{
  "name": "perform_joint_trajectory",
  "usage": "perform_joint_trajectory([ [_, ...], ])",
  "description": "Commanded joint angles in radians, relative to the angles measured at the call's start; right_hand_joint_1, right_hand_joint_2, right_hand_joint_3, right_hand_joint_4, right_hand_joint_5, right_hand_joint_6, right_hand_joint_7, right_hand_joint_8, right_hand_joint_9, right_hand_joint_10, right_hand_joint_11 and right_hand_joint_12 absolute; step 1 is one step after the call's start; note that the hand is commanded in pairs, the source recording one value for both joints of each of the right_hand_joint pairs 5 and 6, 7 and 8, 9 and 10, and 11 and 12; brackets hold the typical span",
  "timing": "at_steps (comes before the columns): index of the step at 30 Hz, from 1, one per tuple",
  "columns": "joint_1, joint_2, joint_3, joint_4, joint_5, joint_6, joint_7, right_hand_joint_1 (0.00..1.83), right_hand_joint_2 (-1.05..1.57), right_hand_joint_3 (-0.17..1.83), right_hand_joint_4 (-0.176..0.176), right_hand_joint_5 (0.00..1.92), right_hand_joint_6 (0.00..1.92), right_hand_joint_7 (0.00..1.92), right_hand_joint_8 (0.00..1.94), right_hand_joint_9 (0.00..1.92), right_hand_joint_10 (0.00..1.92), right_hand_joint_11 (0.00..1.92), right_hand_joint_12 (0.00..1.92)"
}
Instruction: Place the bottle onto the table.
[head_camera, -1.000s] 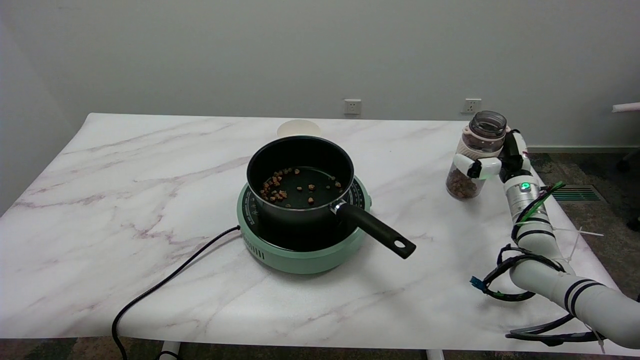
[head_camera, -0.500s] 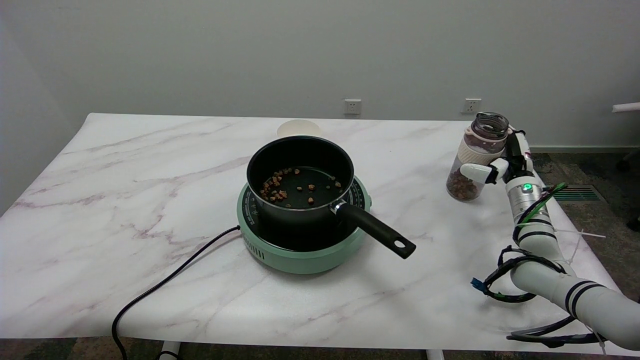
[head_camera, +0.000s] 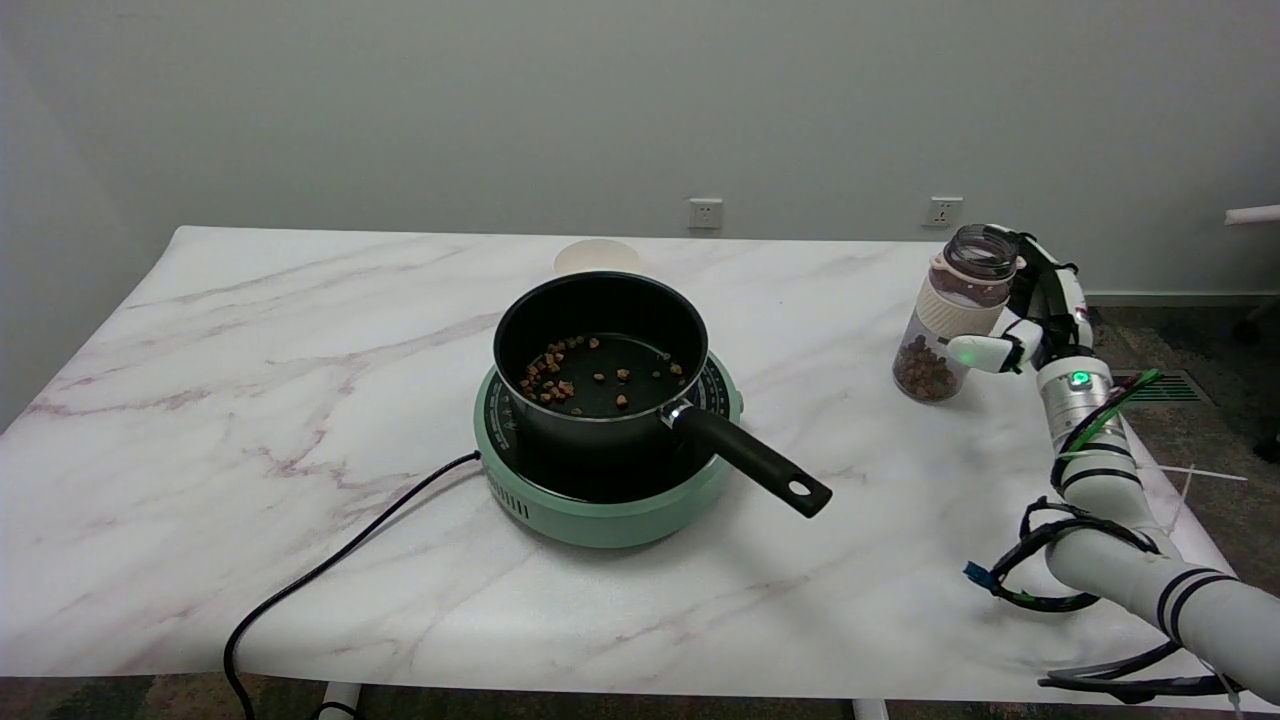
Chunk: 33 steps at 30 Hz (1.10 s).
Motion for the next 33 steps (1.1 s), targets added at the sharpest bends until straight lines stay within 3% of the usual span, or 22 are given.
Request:
perform_joint_trajectory([
  [1, -0.132, 0.111, 0.076, -0.001, -0.011, 0.001, 0.018, 1.24, -0.89, 1.02, 0.000, 0.40, 0.40, 0.76, 0.76, 0.61, 0.61, 0.59, 0.59],
  [9, -0.225, 0.118, 0.246, -0.051, -0.042, 0.023, 0.046, 1.29, -0.90, 1.06, 0.000, 0.40, 0.40, 0.71, 0.71, 0.68, 0.68, 0.73, 0.73],
  [18, -0.310, 0.120, 0.550, -0.061, -0.344, -0.028, 0.023, 1.34, -0.70, 1.05, 0.000, 0.38, 0.38, 0.75, 0.75, 0.68, 0.68, 0.76, 0.76],
  [24, -0.341, 0.112, 0.642, -0.040, -0.441, -0.041, -0.064, 1.34, -0.61, 1.08, 0.000, 0.39, 0.39, 0.78, 0.78, 0.68, 0.68, 0.75, 0.75],
  [33, -0.372, 0.102, 0.734, -0.005, -0.434, -0.030, -0.148, 1.34, -0.53, 1.10, 0.000, 0.38, 0.38, 0.81, 0.81, 0.68, 0.68, 0.75, 0.75],
])
